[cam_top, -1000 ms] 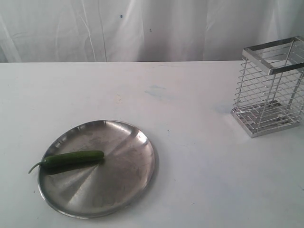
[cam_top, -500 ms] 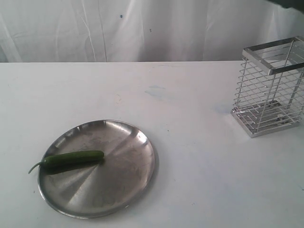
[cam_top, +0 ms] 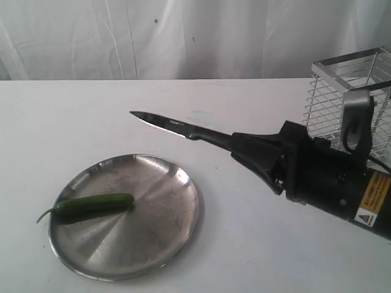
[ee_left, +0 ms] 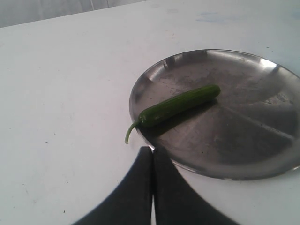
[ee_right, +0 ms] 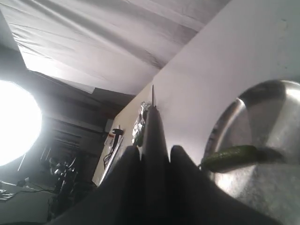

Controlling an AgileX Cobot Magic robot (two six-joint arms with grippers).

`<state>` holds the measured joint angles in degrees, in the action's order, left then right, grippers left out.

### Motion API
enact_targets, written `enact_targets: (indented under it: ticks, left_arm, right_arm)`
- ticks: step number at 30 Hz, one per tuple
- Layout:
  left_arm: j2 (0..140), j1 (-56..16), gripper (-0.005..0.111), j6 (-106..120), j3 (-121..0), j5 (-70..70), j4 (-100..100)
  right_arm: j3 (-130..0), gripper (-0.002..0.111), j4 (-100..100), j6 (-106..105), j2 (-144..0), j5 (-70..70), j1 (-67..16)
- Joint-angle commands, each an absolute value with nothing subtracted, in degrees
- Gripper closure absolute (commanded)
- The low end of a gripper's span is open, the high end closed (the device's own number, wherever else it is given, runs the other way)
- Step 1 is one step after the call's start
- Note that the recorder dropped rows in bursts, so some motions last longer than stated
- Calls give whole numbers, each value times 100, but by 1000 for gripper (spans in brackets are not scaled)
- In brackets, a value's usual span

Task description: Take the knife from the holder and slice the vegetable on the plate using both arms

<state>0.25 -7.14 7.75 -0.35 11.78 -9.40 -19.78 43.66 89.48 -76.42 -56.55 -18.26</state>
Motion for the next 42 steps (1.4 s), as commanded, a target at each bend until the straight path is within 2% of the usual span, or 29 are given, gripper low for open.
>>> enact_targets:
  ticks: [1,10,18,42]
  left_arm:
    - [0,-698,107,771,0,1149,-993]
    - [0,-698,107,771,0,1149,-993]
    - [0,-698,107,771,0,1149,-993]
    - [0,-698,107,771,0,1149,-993]
  right_arm:
    - [-1855,108,4522,8725,-8230,-5875,-1829]
    - [-1855,108,4108,8236,-9430,-6957,-1829]
    - [-1871,108,4079,7557,-10607,-6996,-1829]
    - [-2080,108,3922,7203,-11472,-6996,-1829]
